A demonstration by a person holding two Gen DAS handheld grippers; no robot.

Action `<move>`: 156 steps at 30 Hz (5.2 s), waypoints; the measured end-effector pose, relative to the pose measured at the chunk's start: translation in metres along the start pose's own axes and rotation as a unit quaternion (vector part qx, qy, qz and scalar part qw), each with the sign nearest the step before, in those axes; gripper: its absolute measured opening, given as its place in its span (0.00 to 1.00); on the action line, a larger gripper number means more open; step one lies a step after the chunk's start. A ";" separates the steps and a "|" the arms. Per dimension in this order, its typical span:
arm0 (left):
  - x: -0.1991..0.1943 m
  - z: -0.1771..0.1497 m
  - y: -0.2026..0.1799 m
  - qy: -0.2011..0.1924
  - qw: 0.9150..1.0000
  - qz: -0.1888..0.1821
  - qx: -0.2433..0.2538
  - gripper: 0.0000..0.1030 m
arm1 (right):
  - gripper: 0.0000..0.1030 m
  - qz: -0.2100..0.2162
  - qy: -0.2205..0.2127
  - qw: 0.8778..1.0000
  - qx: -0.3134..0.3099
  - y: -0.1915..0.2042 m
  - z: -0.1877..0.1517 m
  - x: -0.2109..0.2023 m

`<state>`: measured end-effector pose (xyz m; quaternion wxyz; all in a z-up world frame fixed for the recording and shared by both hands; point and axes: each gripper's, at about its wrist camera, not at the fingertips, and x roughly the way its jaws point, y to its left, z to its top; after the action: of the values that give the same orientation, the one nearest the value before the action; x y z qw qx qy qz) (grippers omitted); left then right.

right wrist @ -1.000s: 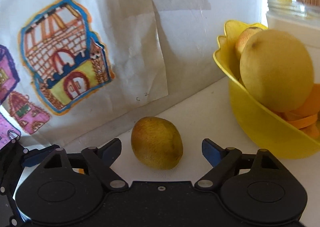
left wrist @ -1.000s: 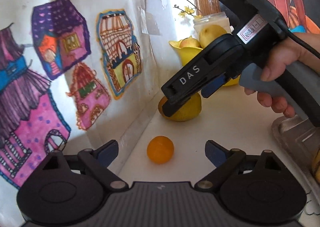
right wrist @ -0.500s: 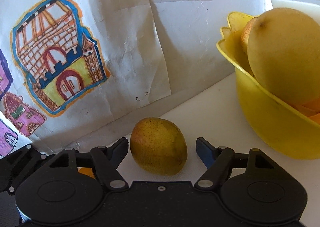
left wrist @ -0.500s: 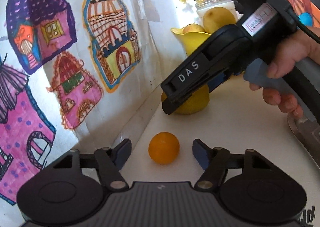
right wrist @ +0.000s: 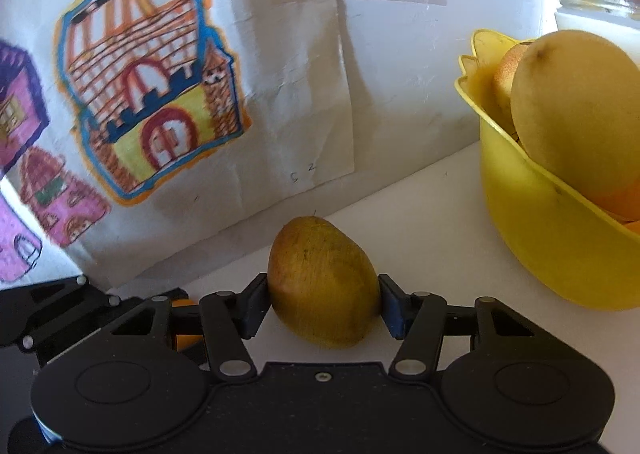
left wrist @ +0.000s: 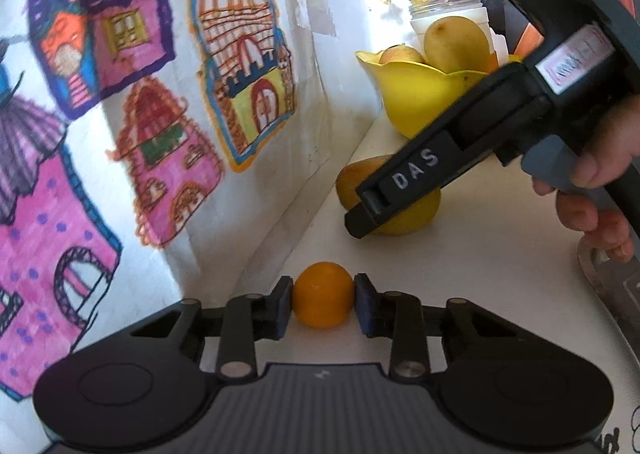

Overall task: Organize fruits
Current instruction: 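Close the left tool on the small orange while the right tool grasps the pear, then carry the small orange and pear over the metal tray with both tools, then lower the pear and small orange onto the tray and open both tools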

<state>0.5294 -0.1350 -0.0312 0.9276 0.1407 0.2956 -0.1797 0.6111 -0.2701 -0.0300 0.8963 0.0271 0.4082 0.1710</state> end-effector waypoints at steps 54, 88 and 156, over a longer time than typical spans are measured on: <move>-0.250 -0.040 -0.143 -0.036 0.990 -0.139 0.014 0.34 | 0.56 -0.010 -0.036 0.996 0.081 -0.009 -0.143 -0.281; -0.241 -0.095 -0.224 0.010 0.986 -0.167 0.025 0.34 | 0.56 0.007 0.002 0.996 0.090 -0.008 -0.215 -0.277; -0.240 -0.096 -0.223 0.020 0.983 -0.180 0.014 0.49 | 0.61 -0.011 0.024 0.996 0.083 -0.005 -0.216 -0.256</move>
<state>0.2063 -0.2396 0.0030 0.8723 0.1014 0.3318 -0.3445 0.2969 -0.3788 0.0099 0.8830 0.0928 0.4422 0.1273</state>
